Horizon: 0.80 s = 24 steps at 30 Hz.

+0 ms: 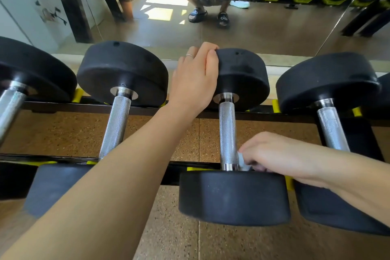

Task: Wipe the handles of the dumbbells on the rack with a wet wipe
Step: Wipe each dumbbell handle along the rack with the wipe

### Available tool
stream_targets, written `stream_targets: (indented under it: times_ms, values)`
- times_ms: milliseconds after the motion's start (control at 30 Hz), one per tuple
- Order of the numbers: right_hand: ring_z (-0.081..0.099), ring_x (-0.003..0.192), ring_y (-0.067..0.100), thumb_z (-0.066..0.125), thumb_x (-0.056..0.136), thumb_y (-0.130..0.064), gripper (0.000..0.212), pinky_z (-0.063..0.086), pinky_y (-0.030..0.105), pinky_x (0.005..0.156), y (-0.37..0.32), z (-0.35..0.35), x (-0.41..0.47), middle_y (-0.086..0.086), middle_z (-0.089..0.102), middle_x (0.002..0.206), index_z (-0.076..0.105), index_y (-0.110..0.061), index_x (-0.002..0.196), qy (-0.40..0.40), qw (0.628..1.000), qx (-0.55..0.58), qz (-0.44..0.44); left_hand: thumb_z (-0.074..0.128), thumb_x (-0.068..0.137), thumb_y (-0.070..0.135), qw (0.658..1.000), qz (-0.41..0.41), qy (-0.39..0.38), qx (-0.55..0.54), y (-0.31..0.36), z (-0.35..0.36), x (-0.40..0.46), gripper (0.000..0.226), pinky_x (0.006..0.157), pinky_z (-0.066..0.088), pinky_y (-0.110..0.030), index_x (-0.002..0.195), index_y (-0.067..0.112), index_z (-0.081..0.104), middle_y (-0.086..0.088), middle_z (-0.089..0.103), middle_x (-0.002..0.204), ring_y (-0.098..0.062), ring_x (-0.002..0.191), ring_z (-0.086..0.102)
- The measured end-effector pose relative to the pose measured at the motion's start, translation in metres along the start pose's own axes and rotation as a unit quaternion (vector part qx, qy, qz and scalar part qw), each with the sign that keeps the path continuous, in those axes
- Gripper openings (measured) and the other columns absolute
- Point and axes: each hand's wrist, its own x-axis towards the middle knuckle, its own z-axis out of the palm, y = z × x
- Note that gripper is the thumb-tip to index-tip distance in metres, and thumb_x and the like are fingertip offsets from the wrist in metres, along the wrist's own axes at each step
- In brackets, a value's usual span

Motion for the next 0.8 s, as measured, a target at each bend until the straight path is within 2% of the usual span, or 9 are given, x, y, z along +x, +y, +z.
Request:
stream_targets:
  times_ms: [167,300,367,433,533,600,667,733,800]
  values:
    - [0.045,0.058,0.013,0.048,0.093,-0.022,0.032,0.032,0.029,0.056,-0.012,-0.005,-0.017,0.0,0.046,0.062,0.058,-0.016,0.064,-0.005,0.992,-0.124,-0.021,0.019,0.104,0.036,1.0,-0.001,0.002,0.003,0.0,0.001,0.001,0.04,0.093,0.045,-0.047,0.119,0.024,0.055,0.001,0.052,0.108,-0.023,0.103,0.05]
    - [0.051,0.063,0.005,0.046,0.096,-0.03,0.03,0.036,0.022,0.057,-0.013,-0.009,-0.027,-0.009,0.055,0.068,0.074,-0.019,0.091,-0.003,0.983,-0.165,-0.073,0.02,0.105,0.038,1.0,-0.003,-0.007,0.009,-0.003,-0.001,0.001,0.04,0.094,0.045,-0.049,0.12,0.025,0.055,-0.001,0.055,0.109,-0.023,0.105,0.052]
    - [0.05,0.063,-0.002,0.051,0.094,-0.024,0.027,0.031,0.014,0.055,-0.023,-0.011,-0.031,-0.02,0.054,0.064,0.076,-0.033,0.095,-0.01,0.987,-0.135,-0.083,0.021,0.107,0.037,0.998,0.009,-0.034,0.051,-0.001,-0.008,0.001,0.039,0.094,0.045,-0.047,0.124,0.025,0.054,-0.001,0.059,0.111,-0.024,0.106,0.053]
    - [0.05,0.057,-0.006,0.052,0.092,-0.016,0.036,0.032,0.011,0.049,-0.04,-0.016,-0.034,-0.028,0.052,0.049,0.074,-0.043,0.097,-0.044,0.984,-0.131,-0.111,0.024,0.108,0.038,0.988,0.031,-0.041,0.144,0.001,-0.02,0.002,0.04,0.097,0.043,-0.044,0.132,0.027,0.053,-0.002,0.063,0.12,-0.027,0.11,0.054]
    - [0.052,0.052,-0.004,0.053,0.088,-0.007,0.041,0.044,0.016,0.064,-0.068,-0.019,-0.027,-0.025,0.058,0.052,0.075,-0.039,0.099,-0.073,0.975,-0.11,-0.177,0.028,0.107,0.038,0.972,0.062,-0.002,0.226,-0.004,-0.053,0.0,0.043,0.104,0.041,-0.044,0.141,0.026,0.053,-0.004,0.063,0.133,-0.029,0.121,0.055]
    - [0.058,0.058,0.001,0.055,0.088,-0.007,0.038,0.05,0.024,0.074,-0.084,-0.019,-0.011,-0.013,0.065,0.061,0.073,-0.036,0.105,-0.019,0.971,-0.056,-0.233,0.031,0.107,0.036,0.969,0.05,0.024,0.242,-0.018,-0.082,-0.002,0.044,0.108,0.04,-0.042,0.145,0.025,0.051,-0.005,0.06,0.139,-0.027,0.128,0.052]
    - [0.063,0.063,0.002,0.054,0.09,-0.009,0.039,0.051,0.019,0.073,-0.101,-0.011,0.009,-0.009,0.068,0.074,0.068,-0.033,0.117,0.036,0.953,-0.036,-0.298,0.031,0.107,0.035,0.966,0.013,0.041,0.253,-0.034,-0.11,-0.007,0.045,0.112,0.036,-0.04,0.147,0.025,0.05,-0.004,0.057,0.143,-0.025,0.134,0.048]
    - [0.063,0.071,0.002,0.049,0.094,-0.008,0.042,0.048,0.013,0.071,-0.116,0.007,0.028,-0.015,0.062,0.083,0.062,-0.029,0.128,0.075,0.918,-0.078,-0.381,0.03,0.108,0.036,0.967,-0.019,0.036,0.25,-0.05,-0.13,-0.009,0.045,0.116,0.032,-0.042,0.146,0.026,0.051,-0.001,0.053,0.148,-0.023,0.139,0.043]
    - [0.057,0.086,0.007,0.047,0.095,-0.003,0.045,0.046,0.016,0.077,-0.131,0.032,0.045,-0.014,0.056,0.093,0.058,-0.023,0.133,0.121,0.868,-0.142,-0.46,0.027,0.108,0.037,0.971,-0.046,0.02,0.235,-0.064,-0.148,-0.009,0.045,0.116,0.032,-0.04,0.146,0.028,0.051,0.0,0.052,0.149,-0.02,0.139,0.042]
